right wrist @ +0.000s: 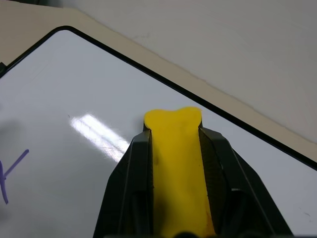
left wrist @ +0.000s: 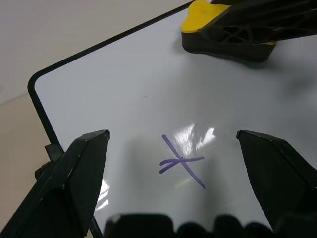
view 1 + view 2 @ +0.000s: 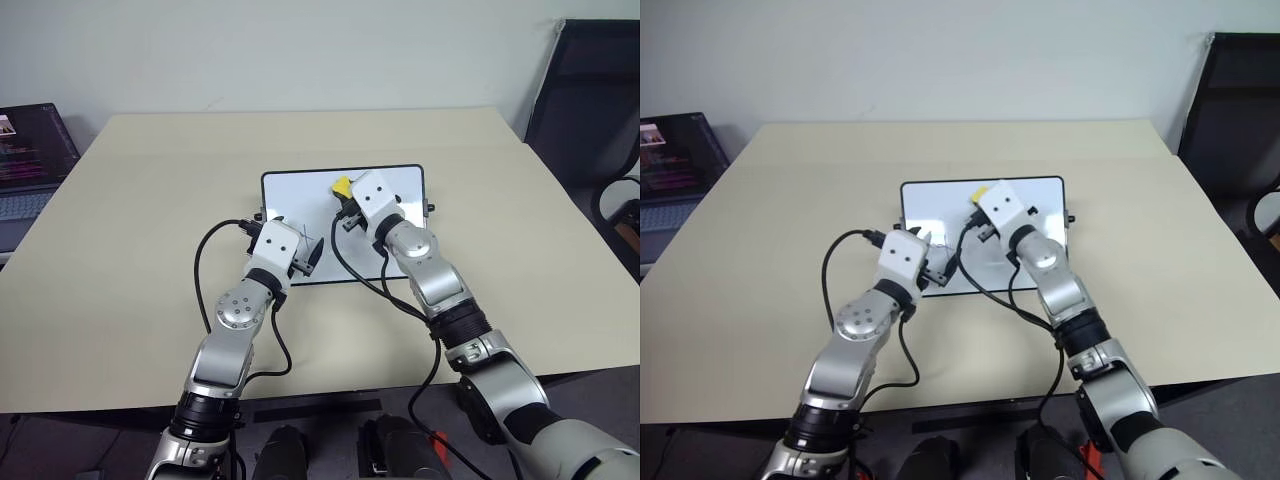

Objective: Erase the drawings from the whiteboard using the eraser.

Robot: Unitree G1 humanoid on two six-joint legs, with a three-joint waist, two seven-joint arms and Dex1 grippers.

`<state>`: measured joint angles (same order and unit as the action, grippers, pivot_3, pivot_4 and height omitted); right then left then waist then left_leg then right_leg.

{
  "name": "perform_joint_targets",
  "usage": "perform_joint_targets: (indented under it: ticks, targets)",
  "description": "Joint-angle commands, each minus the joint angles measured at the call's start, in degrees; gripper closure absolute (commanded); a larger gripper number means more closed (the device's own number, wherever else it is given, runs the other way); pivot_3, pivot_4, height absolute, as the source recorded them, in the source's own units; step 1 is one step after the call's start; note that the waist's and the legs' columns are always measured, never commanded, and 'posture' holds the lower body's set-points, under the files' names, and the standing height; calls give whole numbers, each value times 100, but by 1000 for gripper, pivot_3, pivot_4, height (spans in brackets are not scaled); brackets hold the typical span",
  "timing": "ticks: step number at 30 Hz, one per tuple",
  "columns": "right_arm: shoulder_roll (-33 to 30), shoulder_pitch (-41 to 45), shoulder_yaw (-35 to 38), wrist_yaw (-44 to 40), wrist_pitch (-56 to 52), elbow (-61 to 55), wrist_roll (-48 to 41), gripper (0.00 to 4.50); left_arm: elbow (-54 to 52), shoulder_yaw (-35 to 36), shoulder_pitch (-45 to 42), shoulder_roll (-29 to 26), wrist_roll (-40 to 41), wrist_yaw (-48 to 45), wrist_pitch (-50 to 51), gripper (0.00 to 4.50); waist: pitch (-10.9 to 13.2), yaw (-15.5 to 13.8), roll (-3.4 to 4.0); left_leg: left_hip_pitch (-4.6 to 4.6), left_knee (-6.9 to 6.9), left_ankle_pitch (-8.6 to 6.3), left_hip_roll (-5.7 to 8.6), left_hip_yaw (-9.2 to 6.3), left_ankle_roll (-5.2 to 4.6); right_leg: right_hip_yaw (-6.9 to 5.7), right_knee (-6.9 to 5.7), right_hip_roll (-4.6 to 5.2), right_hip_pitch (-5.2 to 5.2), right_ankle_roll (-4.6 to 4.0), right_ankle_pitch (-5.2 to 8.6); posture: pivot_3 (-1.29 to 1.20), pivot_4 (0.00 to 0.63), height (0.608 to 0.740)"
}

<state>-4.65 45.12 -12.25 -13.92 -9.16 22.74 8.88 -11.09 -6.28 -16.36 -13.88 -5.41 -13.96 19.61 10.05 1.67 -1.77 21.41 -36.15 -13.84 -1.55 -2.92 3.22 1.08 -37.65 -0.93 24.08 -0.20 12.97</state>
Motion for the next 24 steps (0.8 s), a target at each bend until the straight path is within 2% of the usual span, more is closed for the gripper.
perform_joint_targets:
  ticks: [1, 13, 21, 24]
  targets:
    - [-251, -284, 141, 57, -388, -172, 104, 3488, -174, 19, -135, -32, -6, -40, -49, 0, -1, -10, -2, 0, 0, 0, 0, -1, 0, 0, 0, 0, 0, 0, 0, 0, 150, 740]
    - [-574, -1112, 152, -33, -934, -1177, 12, 3488, -199, -19, -94, -46, 20, -167, -33, 0, -2, 2, -4, -10, -1, 0, 1, 4, 0, 0, 0, 0, -6, 1, 1, 0, 150, 740]
    - [-289, -1334, 441, -269, -468, -1745, -689, 3488, -333, -20, 18, -45, -3, -165, -13, 0, -1, 8, -3, -5, 2, 0, 0, 5, 0, -1, 3, -1, -1, 1, 1, 0, 150, 740]
    - [-351, -1389, 371, -339, -184, -1888, -633, 3488, -384, -7, 68, -62, 3, -178, -1, 0, 2, 12, -2, 6, 3, 0, 0, 4, 0, -2, 8, -2, 7, 1, 1, 0, 150, 740]
